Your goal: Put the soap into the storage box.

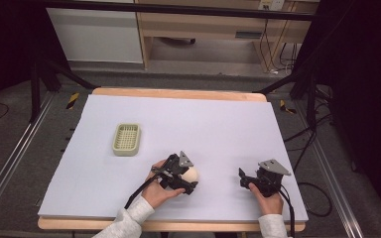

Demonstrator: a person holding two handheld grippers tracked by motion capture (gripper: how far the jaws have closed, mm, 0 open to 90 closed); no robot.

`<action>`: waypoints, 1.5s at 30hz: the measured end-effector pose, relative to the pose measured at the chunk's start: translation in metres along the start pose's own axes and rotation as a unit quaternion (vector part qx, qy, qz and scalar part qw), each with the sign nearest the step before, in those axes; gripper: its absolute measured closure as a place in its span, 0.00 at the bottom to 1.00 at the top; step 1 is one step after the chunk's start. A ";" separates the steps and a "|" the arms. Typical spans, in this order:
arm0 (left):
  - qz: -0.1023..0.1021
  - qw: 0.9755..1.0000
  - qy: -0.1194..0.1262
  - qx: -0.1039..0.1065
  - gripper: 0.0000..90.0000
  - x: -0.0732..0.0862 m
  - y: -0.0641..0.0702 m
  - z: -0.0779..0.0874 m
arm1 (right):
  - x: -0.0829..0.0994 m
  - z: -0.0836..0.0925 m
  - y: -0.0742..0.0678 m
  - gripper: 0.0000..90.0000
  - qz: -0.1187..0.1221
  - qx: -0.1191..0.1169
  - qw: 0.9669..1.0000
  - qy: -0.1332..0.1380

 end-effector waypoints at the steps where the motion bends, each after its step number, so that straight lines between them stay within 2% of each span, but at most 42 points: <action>1: 0.001 1.000 0.000 -0.002 0.23 0.000 0.000 -0.001 | 0.000 0.000 0.000 0.05 -0.001 -0.002 1.000 -0.002; 9: 0.000 1.000 -0.004 -0.003 0.26 0.000 0.000 -0.004 | 0.000 0.000 0.000 0.05 -0.002 -0.001 1.000 -0.003; 32: 0.000 1.000 -0.011 0.001 0.27 0.000 -0.001 -0.002 | 0.000 -0.001 0.000 0.05 -0.002 -0.001 1.000 -0.005; 45: -0.002 1.000 -0.004 -0.001 0.27 -0.001 -0.007 0.017 | 0.000 -0.001 0.000 0.05 -0.001 -0.001 1.000 -0.005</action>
Point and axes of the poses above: each handheld gripper's, and its own axes: z roughly backward along the jaws, x roughly out of its underside, y roughly to its right, the point moved 3 cm from there along -z, roughly forward along the jaws, and after that the axes turned 6 degrees about -z, right-handed, at the moved point
